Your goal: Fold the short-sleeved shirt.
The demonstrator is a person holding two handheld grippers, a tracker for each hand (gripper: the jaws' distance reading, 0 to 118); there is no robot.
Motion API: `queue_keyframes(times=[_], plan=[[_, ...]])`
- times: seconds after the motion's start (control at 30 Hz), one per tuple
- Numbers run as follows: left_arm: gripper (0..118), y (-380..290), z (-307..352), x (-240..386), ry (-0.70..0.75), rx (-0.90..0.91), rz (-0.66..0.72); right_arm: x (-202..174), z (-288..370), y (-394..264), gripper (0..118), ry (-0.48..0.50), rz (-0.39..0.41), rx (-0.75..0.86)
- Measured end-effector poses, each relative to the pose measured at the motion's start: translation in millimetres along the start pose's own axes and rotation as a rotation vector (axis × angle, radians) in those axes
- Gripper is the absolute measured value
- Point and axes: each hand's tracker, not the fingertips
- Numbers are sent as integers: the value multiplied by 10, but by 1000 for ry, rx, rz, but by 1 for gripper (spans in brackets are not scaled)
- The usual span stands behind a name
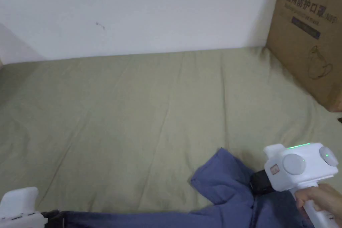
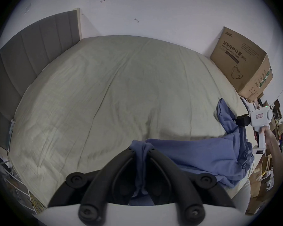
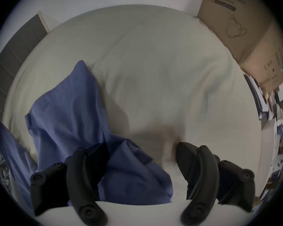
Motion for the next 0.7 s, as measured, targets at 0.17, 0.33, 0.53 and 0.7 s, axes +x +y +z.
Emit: queue_keyframes(times=[0.17,0.33,0.53,0.7], plan=[[5,-23,13,17,20,-3,6,-217,242,18,19,32,130,-29],[5,-13,107,50,33,3,-1,-300,299,54,8,-15,102,-35],[5,231,486,-29,30,98,0,67,1123,180,8,68,-47,136],[5,597,1004,-28,76,234,-32,315,2049,283,8,121,-123,312]])
